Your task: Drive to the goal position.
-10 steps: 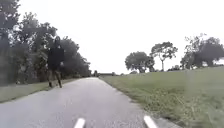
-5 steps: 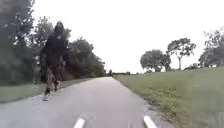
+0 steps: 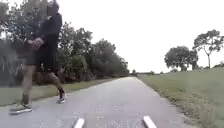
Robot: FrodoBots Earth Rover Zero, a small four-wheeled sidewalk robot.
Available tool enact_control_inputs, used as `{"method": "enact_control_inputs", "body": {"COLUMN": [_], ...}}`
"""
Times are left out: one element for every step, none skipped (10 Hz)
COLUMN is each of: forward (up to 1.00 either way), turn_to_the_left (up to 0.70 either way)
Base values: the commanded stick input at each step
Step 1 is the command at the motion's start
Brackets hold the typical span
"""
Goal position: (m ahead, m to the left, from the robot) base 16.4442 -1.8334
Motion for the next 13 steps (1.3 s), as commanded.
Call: {"method": "enact_control_inputs", "body": {"forward": [0.7, 0.7, 0.7, 0.7, 0.7, 0.7, 0.7, 0.7, 0.7, 0.7, 0.7, 0.7, 0.7], "turn_to_the_left": [0.0, 0.0, 0.0, 0.0, 0.0, 0.0, 0.0, 0.0, 0.0, 0.0, 0.0, 0.0, 0.0]}}
